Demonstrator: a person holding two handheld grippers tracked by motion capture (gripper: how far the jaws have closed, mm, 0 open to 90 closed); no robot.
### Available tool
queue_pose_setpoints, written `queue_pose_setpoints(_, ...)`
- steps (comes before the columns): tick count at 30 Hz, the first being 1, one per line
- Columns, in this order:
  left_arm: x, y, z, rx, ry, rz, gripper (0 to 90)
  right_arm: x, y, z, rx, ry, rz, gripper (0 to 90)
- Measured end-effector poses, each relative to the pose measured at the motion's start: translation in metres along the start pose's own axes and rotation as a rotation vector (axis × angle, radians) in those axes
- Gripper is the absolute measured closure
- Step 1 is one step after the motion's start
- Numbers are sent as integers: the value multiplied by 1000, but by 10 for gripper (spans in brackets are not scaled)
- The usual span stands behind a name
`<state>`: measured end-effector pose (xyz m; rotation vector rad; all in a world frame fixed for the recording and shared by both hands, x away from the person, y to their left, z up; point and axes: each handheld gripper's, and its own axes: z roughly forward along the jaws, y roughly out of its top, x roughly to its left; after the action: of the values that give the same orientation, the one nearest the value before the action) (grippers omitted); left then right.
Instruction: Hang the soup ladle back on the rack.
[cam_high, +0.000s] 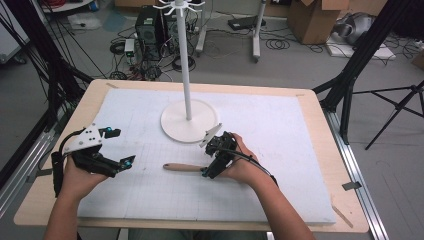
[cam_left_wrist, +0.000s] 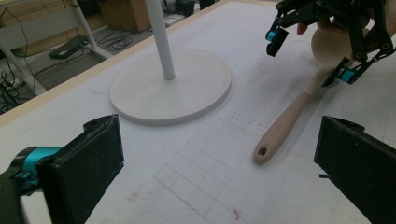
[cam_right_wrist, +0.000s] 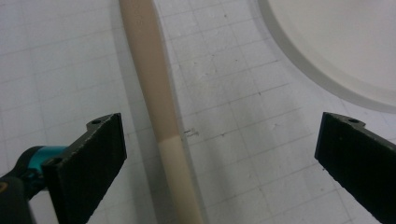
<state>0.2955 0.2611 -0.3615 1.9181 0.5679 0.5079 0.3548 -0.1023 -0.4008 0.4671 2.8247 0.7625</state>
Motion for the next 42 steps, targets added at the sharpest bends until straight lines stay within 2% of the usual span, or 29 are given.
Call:
queue_pose_setpoints(2,0,0,0,0,1,-3,17,1,1,2,14,-3,-10,5)
queue_pose_setpoints(3,0,-1,0,0,1,-3,17,3,2,6,36,1,-22,28)
queue_pose_setpoints(5,0,-1,0,4,1,1,17,4,3,7,43,11,-42,58)
queue_pose_setpoints(11,0,-1,0,4,6,9,17,3,2,11,68,27,-42,86)
queue_pose_setpoints(12,0,-1,0,5,10,11,17,3,2,12,86,29,-50,122)
queue_pose_setpoints(16,0,-1,0,5,9,12,17,2,1,13,103,42,-59,170)
queue_pose_setpoints(18,0,-1,0,5,8,13,17,1,1,13,119,55,-68,234)
queue_pose_setpoints(20,0,-1,0,7,6,11,17,2,0,14,135,60,-73,259)
queue_pose_setpoints(26,-1,-1,1,13,4,17,17,2,0,14,141,77,-84,342)
queue_pose_setpoints(30,-1,-2,2,15,2,18,17,1,0,13,140,106,-92,458)
queue_pose_setpoints(42,-1,-2,2,18,-2,21,17,2,0,13,149,154,-95,616)
